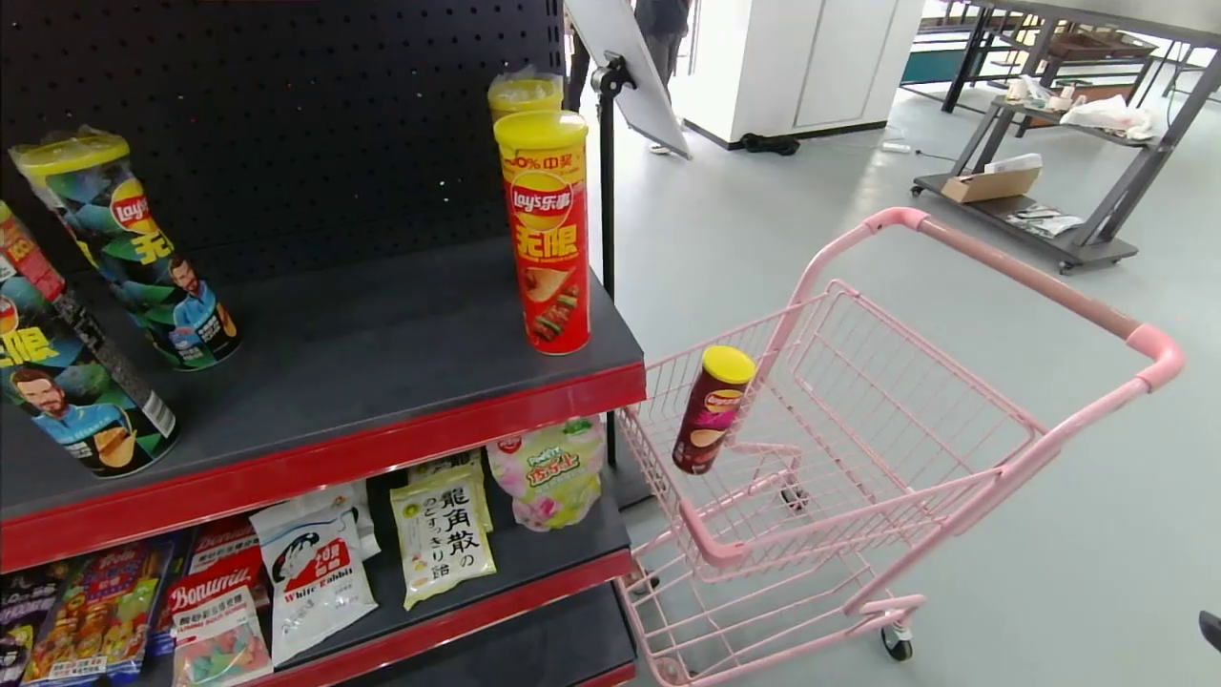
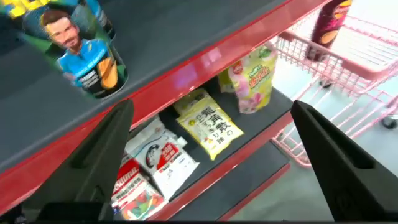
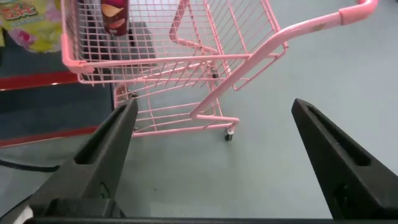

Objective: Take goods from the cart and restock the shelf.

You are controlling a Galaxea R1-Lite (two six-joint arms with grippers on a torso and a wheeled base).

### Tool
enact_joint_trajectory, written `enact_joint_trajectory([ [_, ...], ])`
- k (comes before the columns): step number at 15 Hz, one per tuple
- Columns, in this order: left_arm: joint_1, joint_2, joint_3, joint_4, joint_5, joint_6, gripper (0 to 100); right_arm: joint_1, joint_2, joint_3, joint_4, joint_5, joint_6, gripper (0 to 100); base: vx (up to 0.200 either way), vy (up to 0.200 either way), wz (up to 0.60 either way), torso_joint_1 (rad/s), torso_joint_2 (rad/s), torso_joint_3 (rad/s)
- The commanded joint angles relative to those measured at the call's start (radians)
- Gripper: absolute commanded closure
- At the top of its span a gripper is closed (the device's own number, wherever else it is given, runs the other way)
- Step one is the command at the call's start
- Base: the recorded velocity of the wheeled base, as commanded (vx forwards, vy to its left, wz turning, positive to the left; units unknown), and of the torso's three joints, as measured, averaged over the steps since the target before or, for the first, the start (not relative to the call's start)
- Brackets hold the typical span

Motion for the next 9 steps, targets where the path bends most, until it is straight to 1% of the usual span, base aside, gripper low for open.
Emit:
enact_joint_trajectory([
  [1,-0.001,-0.011,0.001,0.000,0.001,-0.001,0,-0.001,-0.009,0.001,0.000,-0.003,0.000,0,0.000,0.000,0.00,-0.154,0.39,0.246],
  [3,-0.001,-0.009,-0.001,0.000,0.001,-0.001,0,-0.001,-0.015,0.007,0.000,-0.005,0.000,0,0.000,0.000,0.60,-0.178,0.50,0.320],
  [9,-0.001,-0.009,-0.001,0.000,0.001,-0.001,0,-0.001,-0.017,0.015,0.000,-0.005,0.000,0,0.000,0.000,0.00,-0.175,0.54,0.371],
])
